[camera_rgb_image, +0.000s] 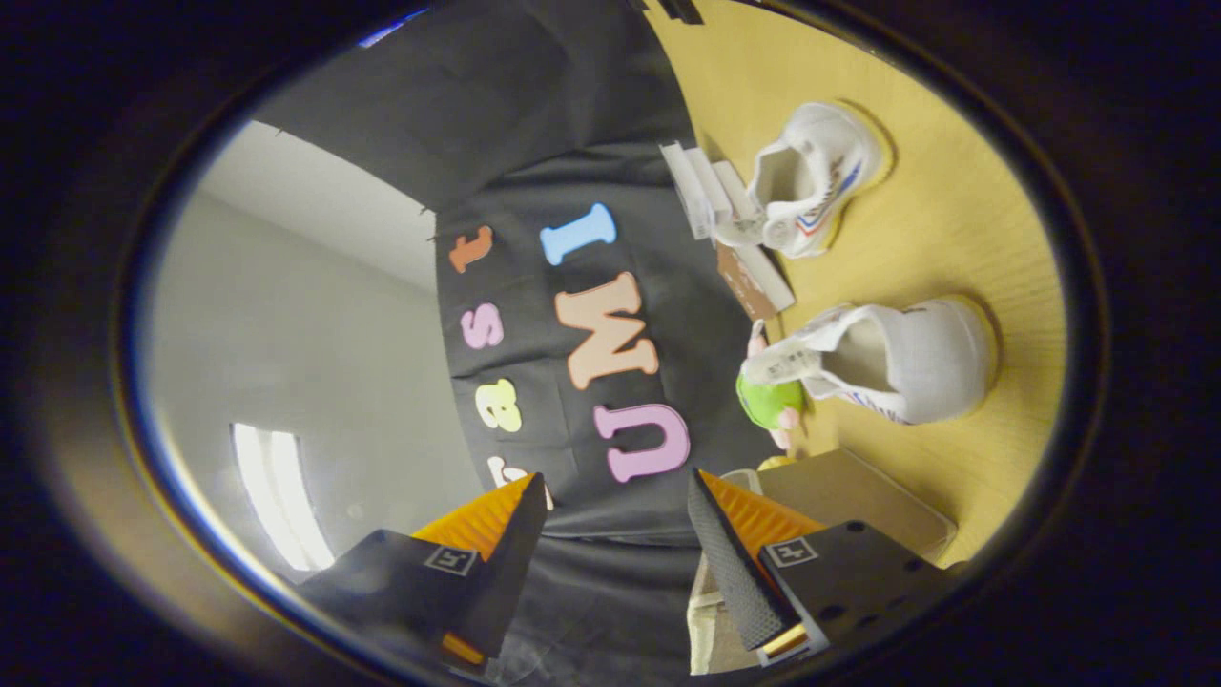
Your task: Open the storage box then place both shoes into the box .Put the left shoe in first, then the right shoe, with the right side of both shoes facing outward in a uniform manner.
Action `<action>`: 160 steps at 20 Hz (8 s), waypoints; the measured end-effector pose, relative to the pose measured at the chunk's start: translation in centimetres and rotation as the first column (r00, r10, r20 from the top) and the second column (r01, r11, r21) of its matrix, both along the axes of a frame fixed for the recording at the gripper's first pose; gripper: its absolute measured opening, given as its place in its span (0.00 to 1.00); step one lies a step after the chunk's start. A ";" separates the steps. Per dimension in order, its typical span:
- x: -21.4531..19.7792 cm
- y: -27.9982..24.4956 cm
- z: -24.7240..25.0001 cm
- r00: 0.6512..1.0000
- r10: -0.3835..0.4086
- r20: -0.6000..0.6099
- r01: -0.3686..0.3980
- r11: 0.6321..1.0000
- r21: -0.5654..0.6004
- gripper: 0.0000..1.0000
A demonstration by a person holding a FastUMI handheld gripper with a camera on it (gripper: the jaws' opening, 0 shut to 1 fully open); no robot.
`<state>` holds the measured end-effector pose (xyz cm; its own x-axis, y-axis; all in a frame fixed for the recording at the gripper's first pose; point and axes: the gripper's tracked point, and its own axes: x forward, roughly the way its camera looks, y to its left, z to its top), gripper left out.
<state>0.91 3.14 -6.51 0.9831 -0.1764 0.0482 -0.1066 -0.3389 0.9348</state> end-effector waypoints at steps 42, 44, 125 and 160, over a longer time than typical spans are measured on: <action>4.7 12.8 16.8 0.941 0.318 0.116 -0.242 0.871 -0.428 0.22; 4.7 15.3 18.1 0.923 0.364 0.122 -0.271 0.843 -0.464 0.23; 5.1 -8.5 -17.0 0.149 -0.282 -0.948 -0.961 -0.266 -0.072 0.70; 7.1 -6.4 -16.2 0.240 -0.277 -0.931 -0.964 -0.182 -0.195 0.06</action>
